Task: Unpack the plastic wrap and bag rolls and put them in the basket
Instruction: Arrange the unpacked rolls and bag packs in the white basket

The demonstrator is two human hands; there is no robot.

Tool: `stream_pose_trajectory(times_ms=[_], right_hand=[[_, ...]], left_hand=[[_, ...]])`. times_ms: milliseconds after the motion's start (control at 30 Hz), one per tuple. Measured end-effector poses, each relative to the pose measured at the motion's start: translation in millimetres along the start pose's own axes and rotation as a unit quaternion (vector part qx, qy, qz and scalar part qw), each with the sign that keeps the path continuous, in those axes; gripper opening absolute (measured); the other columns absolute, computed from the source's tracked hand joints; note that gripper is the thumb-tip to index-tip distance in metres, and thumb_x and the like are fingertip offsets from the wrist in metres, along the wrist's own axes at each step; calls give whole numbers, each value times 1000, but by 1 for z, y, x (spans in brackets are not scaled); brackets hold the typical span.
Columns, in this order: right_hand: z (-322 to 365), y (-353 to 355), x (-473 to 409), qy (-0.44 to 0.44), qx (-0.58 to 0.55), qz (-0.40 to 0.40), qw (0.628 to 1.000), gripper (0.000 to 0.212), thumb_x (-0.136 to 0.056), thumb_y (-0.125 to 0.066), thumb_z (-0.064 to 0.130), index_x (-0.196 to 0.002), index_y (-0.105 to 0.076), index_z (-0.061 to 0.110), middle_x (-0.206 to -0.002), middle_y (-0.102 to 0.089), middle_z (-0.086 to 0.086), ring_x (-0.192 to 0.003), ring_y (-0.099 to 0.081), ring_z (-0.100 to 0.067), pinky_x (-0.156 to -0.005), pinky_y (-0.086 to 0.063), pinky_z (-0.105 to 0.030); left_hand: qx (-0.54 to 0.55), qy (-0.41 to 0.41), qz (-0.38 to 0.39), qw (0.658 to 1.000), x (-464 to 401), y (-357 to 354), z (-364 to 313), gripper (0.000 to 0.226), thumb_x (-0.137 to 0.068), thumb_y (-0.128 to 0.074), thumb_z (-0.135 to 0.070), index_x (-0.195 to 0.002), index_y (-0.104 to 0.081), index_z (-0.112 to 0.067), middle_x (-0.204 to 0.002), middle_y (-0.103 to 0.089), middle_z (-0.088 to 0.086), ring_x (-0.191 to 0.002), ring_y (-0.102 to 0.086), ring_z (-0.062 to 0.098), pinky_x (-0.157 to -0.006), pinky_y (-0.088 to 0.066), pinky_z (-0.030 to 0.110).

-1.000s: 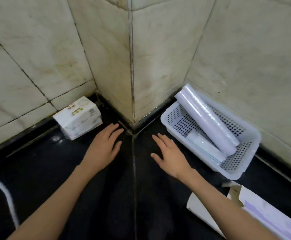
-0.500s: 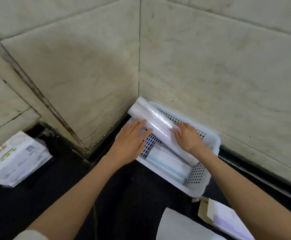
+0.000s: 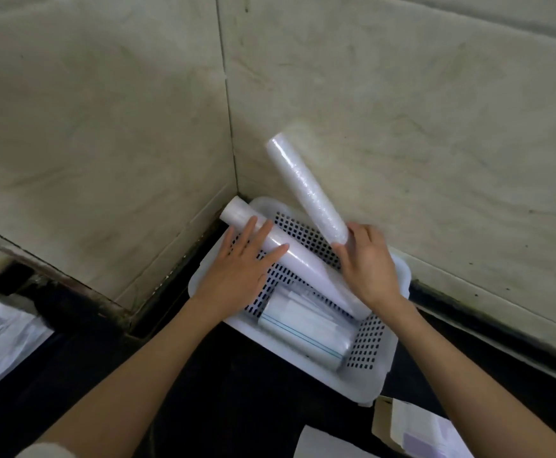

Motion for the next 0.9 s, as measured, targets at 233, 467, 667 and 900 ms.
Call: stream_pose_trajectory(times_ms=[233, 467, 667, 900], right_hand=[[1, 35, 10, 23, 0, -34, 999, 40, -92, -52, 26, -125, -46, 6, -115, -52, -15, -100, -50, -24, -82, -35, -25], [9, 15, 16, 44, -8, -4, 999, 39, -92, -50, 27, -127, -47, 9, -117, -52, -13, -102, -48, -26, -84, -38, -31], [15, -27, 23, 53, 33, 61, 996, 42, -95, -47, 26, -132, -42, 7, -125, -51, -13, -112, -46, -25, -98, -37, -34], [14, -39, 24, 71, 50, 51, 995, 43, -89, -57, 31, -127, -49, 13, -119, -58, -9, -107, -52, -25, -94, -44, -39]], left_hand=[[49, 31, -6, 998, -44, -2, -7, 60, -90, -46, -8, -145, -23, -11, -149, -28, 21, -138, -21, 38, -114, -18, 48], [77, 57, -29, 995, -22, -4, 18, 62, -91, -46, -8, -146, -20, -14, -156, -3, 21, -144, 2, 36, -118, -3, 50], [445, 189, -66, 873, -15, 0, 49, 68, -91, -36, 6, -148, -14, -23, -156, -17, -3, -137, -20, 1, -111, -22, 18], [400, 214, -92, 886, 15, 10, 60, 72, -92, -39, 0, -149, -4, -25, -159, -7, -4, -142, -10, 4, -111, -10, 9]])
Point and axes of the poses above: each hand's wrist, its own x-axis away from the middle knuckle, its own y-axis out of the back of the hand, z = x × y, the point moved 8 cm from there along -x, towards the middle knuckle
